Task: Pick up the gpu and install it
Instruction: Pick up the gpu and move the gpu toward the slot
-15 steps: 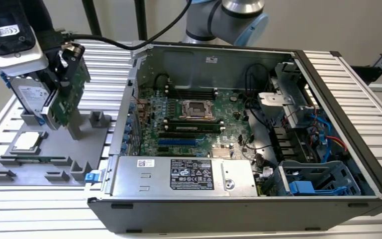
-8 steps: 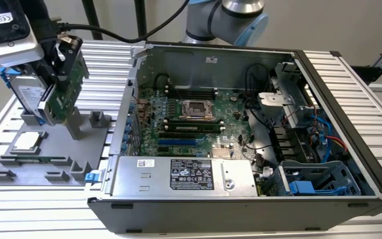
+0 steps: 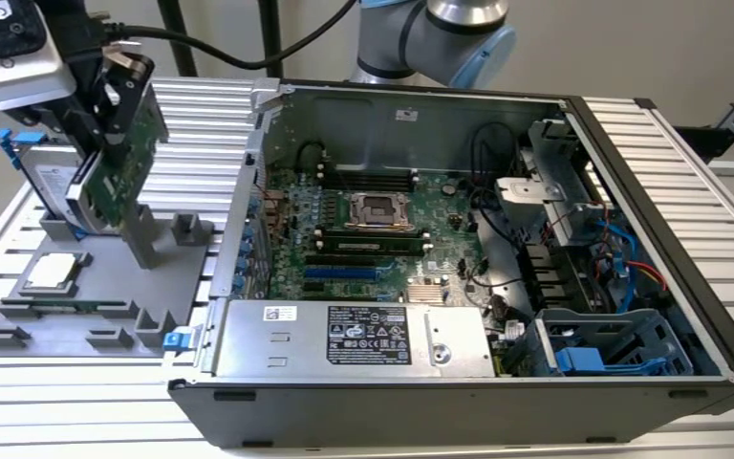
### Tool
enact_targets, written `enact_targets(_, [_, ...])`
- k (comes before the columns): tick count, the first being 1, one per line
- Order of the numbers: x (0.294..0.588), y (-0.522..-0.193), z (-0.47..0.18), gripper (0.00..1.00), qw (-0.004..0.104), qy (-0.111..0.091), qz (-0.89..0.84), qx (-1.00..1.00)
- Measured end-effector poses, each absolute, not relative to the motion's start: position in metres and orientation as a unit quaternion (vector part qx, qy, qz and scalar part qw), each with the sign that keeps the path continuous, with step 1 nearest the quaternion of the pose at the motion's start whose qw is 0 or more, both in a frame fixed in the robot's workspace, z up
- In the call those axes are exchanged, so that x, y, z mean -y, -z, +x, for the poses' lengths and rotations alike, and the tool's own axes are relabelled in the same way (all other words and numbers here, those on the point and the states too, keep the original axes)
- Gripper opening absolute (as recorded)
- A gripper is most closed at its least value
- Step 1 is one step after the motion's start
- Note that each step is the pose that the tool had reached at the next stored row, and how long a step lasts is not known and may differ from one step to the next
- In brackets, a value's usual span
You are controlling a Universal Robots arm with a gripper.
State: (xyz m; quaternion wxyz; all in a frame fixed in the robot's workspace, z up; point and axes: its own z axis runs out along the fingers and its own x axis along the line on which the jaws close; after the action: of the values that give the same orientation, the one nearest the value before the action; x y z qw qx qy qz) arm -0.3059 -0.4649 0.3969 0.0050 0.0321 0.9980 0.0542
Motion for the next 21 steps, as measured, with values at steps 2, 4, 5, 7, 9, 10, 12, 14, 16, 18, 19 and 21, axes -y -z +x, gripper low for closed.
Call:
enact_targets(2, [0.465,-0.4,-0.306,0.0,0.005,-0.054,0.032,-0.998])
enact_targets(4, [0.465,-0.403,-0.306,0.0,0.005,-0.054,0.032,-0.998])
enact_targets(5, [0.465,-0.404,-0.306,0.0,0.005,-0.054,0.032,-0.998])
enact_targets(7, [0.465,-0.407,-0.306,0.0,0.005,-0.054,0.032,-0.998])
enact_targets(9, [0.465,-0.411,-0.306,0.0,0.005,-0.054,0.032,-0.998])
enact_targets(10, [0.465,-0.413,-0.306,0.0,0.005,-0.054,0.032,-0.998])
enact_targets(12, [0.465,-0.416,-0.306,0.0,0.005,-0.054,0.032,-0.998])
enact_targets(14, [0.465,-0.42,-0.306,0.0,0.005,-0.054,0.032,-0.998])
enact_targets(16, [0.465,-0.424,-0.306,0.0,0.005,-0.054,0.032,-0.998])
enact_targets(18, [0.465,-0.427,-0.306,0.0,0.005,-0.054,0.032,-0.998])
enact_targets(19, [0.465,-0.429,-0.306,0.0,0.005,-0.054,0.032,-0.998])
enact_targets(21, [0.465,-0.432,-0.306,0.0,0.005,-0.054,0.032,-0.998])
